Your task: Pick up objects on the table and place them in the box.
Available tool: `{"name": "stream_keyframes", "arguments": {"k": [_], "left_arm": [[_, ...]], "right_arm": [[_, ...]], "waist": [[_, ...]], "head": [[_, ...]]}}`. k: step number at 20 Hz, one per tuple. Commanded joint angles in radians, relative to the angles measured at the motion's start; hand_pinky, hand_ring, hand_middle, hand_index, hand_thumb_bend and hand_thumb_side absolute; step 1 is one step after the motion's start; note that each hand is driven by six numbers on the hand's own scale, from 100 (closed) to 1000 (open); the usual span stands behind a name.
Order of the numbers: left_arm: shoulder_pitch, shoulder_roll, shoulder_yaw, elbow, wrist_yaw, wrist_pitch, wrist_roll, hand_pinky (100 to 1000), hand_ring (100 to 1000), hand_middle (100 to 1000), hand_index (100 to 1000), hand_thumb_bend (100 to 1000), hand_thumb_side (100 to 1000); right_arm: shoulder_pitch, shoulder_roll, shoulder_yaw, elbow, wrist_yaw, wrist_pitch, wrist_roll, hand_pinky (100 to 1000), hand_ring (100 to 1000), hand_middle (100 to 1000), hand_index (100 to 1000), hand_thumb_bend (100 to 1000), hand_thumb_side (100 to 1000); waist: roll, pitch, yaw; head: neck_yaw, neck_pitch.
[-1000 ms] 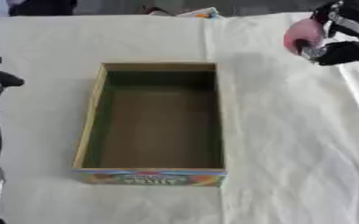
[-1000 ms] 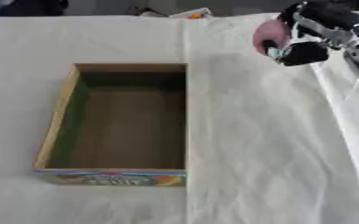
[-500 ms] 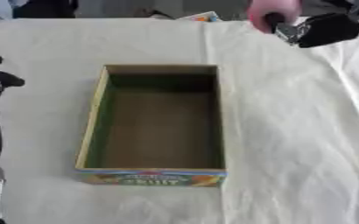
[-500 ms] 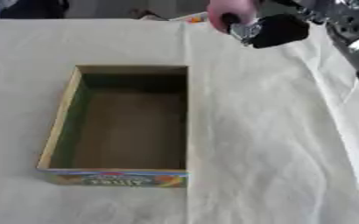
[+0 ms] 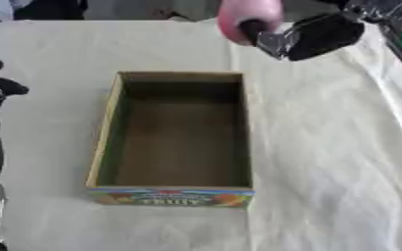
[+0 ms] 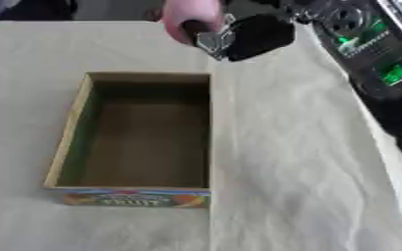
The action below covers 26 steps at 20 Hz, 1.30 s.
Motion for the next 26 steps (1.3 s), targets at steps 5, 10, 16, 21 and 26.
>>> {"name": "stream_keyframes", "arguments": {"k": [5,10,16,21,26], "left_arm": [[-0.003,0.011,0.002,-0.015,0.002,-0.003,0.002,552,490,579,699,100,952],[-0.004,0.012,0.002,-0.015,0.002,-0.003,0.002,551,489,579,698,100,950],[-0.009,0.013,0.003,-0.021,0.002,-0.004,0.007,552,490,579,698,100,949],[-0.010,0.012,0.002,-0.021,0.001,-0.003,0.006,551,489,578,697,100,949],[-0.010,0.012,0.000,-0.021,0.002,-0.003,0.005,551,490,578,697,100,950]], "right_arm": [[0.000,0.091,0.012,-0.036,0.065,-0.006,0.026,586,704,660,704,100,620],[0.003,0.100,0.016,-0.031,0.080,-0.012,0.027,586,712,659,703,100,606],[0.040,0.183,0.090,0.066,0.156,-0.065,0.099,590,720,663,711,100,587],[0.060,0.223,0.118,0.131,0.207,-0.106,0.145,596,729,667,715,100,574],[0.061,0.255,0.145,0.200,0.250,-0.151,0.177,613,748,680,725,100,566]], "waist": [[0.002,-0.015,-0.001],[0.002,-0.013,0.000],[0.001,-0.006,0.010],[-0.001,-0.003,0.015],[-0.002,-0.002,0.019]], "head": [[-0.001,0.001],[-0.002,0.001],[-0.006,-0.001],[-0.010,-0.004],[-0.014,-0.004]]}}
